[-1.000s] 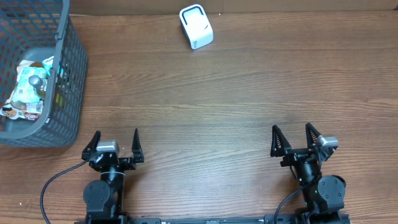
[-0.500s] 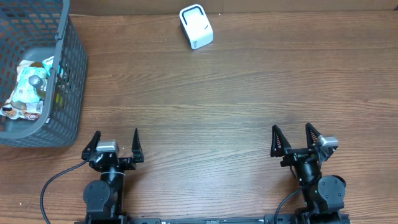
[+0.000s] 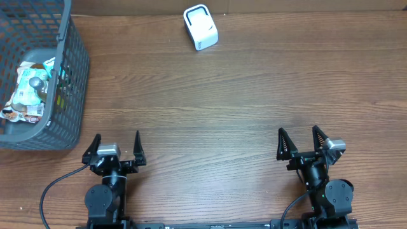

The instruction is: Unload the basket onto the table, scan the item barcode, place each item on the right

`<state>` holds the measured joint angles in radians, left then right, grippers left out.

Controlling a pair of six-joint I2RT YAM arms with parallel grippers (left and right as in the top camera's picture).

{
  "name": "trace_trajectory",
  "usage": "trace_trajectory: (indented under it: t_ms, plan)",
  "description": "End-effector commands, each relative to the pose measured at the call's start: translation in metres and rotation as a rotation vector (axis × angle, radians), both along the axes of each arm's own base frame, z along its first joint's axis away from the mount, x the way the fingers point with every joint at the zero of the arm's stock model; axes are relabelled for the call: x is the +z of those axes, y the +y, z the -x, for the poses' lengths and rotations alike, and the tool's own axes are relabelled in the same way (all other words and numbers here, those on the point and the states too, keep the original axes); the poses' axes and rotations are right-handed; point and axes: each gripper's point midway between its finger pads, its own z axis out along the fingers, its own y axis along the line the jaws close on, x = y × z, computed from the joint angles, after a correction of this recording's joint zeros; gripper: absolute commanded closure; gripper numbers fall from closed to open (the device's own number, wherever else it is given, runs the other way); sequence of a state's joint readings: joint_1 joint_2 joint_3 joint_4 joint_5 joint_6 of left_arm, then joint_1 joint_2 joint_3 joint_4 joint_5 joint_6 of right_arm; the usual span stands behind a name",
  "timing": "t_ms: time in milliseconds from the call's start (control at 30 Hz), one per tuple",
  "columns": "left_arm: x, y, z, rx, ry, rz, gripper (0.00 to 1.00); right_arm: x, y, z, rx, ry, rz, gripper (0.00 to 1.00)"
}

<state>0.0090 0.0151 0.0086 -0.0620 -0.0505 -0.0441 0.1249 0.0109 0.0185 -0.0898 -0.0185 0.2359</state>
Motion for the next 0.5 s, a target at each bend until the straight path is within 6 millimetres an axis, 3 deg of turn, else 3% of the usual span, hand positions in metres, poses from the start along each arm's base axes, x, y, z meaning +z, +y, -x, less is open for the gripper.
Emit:
trace_trajectory:
  t_ms: [0,467]
  plan:
    - [0.006,0.007,0.001,0.039,-0.028,-0.024,0.01,-0.003,-0.002,-0.001,-0.009,0.001,-0.003,0.0]
    - [0.023,0.007,0.002,0.041,-0.072,-0.024,0.0,-0.003,-0.002,-0.001,-0.009,0.0,-0.004,0.0]
